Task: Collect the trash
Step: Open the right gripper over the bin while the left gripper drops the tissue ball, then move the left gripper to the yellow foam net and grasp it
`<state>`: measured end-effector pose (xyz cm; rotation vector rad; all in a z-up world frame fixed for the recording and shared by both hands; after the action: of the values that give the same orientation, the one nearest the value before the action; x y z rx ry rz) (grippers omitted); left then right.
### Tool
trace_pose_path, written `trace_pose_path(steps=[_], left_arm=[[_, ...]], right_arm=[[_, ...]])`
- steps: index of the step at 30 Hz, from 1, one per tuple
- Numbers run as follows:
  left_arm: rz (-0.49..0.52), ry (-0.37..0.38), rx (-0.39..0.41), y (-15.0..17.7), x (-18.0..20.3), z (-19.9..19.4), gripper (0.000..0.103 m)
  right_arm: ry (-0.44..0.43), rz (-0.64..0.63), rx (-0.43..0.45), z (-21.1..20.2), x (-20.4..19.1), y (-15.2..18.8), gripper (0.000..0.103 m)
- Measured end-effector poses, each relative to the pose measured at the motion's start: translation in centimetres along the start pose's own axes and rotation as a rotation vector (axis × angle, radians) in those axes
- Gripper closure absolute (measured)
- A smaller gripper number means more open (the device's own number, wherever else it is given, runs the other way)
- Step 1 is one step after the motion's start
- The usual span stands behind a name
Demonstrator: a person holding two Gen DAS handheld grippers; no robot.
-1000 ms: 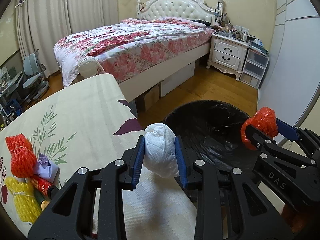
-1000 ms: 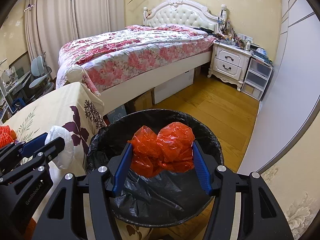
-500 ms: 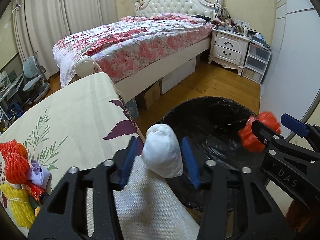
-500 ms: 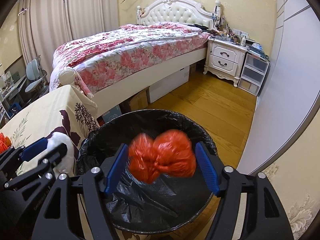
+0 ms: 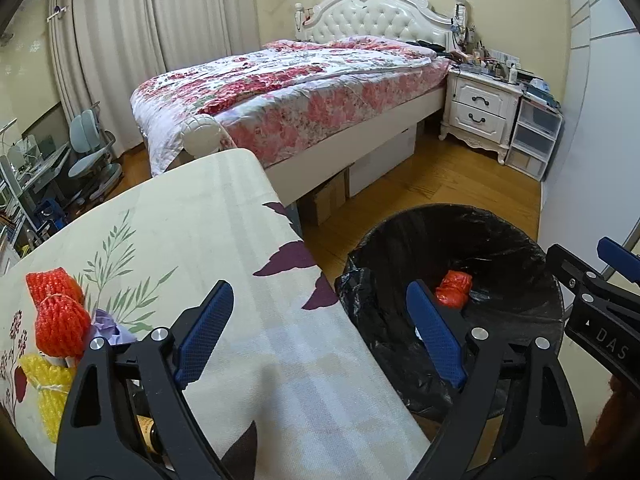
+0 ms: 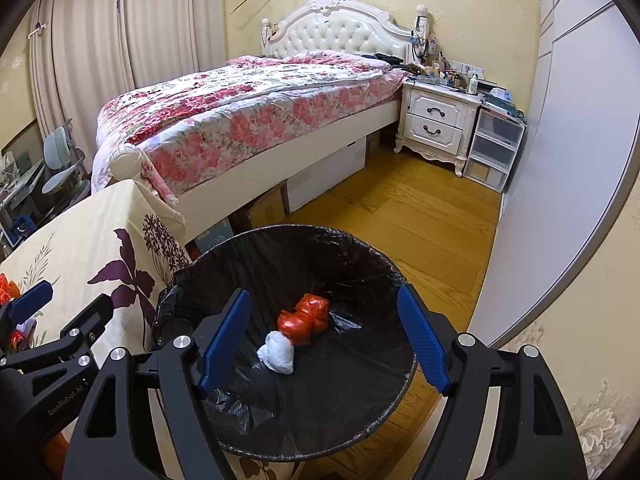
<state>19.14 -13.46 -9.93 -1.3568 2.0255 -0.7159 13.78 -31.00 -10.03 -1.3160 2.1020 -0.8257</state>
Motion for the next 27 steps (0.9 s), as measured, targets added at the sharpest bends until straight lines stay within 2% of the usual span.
trace_pose_path(steps=[8, 15, 27], left_arm=[[-0.001, -0.047, 0.017, 0.8, -2.8, -2.7, 0.017], [-0.046, -0.084, 0.014, 2.6, -6.6, -5.0, 0.017], [-0.185, -0.193, -0.025, 8.2, -15.8, -8.7, 0.017]], right_arm=[[-0.021, -0.012, 0.000, -1.5, -1.5, 1.1, 0.029], [-0.072, -0.058, -0.010, -3.0, -5.0, 2.7, 0.029], [-0.182, -0.154, -0.024, -5.5, -12.2, 5.1, 0.029]])
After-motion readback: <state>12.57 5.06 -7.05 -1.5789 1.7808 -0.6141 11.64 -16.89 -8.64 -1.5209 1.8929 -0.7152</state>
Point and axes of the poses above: each gripper's, at about its wrist camera, not at the fingertips, and z roughly the way its jaws point, x to its right, y to its underside, the point moved 9 cm from there along z, roughly the way its jaws point, and after that the axes turned 7 degrees about z, right-handed, at the moved point
